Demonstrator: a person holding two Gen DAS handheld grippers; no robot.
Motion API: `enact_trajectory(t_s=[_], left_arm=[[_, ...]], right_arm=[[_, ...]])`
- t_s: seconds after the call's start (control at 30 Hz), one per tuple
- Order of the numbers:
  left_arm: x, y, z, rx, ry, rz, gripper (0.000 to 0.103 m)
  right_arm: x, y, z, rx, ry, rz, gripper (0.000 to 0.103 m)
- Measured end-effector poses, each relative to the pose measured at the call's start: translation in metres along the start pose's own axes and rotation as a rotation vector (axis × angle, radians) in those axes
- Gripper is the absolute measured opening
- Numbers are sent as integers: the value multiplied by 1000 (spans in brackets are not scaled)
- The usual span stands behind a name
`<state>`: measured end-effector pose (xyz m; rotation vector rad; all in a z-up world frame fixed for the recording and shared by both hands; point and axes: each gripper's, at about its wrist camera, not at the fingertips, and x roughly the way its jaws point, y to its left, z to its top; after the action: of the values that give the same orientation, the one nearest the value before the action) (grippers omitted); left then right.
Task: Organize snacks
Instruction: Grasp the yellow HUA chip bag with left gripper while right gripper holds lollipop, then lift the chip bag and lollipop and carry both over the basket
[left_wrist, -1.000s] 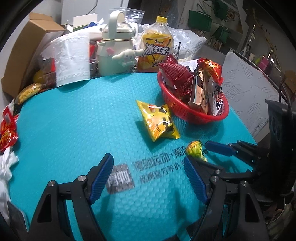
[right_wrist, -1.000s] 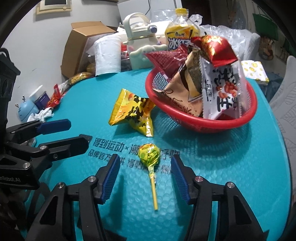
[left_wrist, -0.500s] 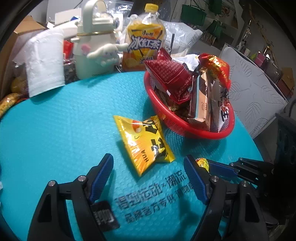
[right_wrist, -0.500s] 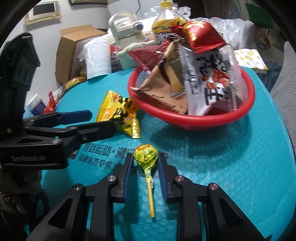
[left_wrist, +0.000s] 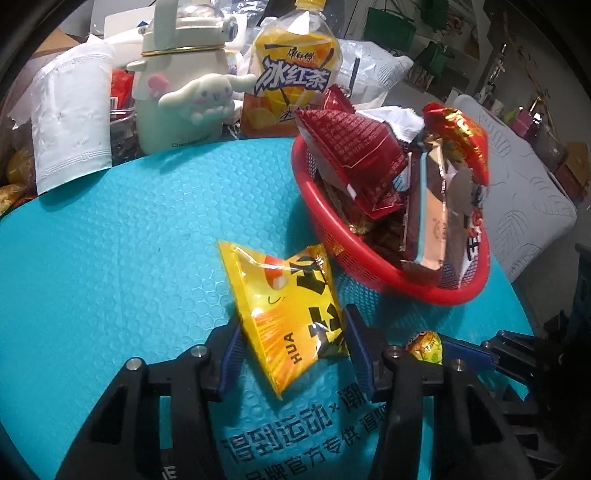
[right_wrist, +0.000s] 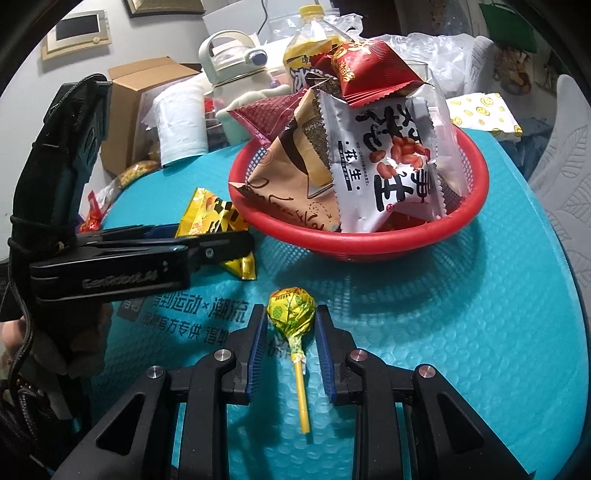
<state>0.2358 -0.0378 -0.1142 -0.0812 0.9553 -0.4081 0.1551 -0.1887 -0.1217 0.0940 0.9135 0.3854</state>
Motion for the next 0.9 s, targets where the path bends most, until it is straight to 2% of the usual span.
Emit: enact_trajectory(t_s=[0.13, 0.63, 0.9], left_arm=[[-4, 0, -4, -4, 0, -4, 41], [-36, -6, -35, -40, 20, -7, 41], [-61, -18, -54, -54, 4, 5, 41]], right_arm=[[-1, -1, -1, 4, 1, -2, 26], [-20, 0, -11, 30, -8, -5, 26], [-36, 11, -22, 23, -19, 3, 26]])
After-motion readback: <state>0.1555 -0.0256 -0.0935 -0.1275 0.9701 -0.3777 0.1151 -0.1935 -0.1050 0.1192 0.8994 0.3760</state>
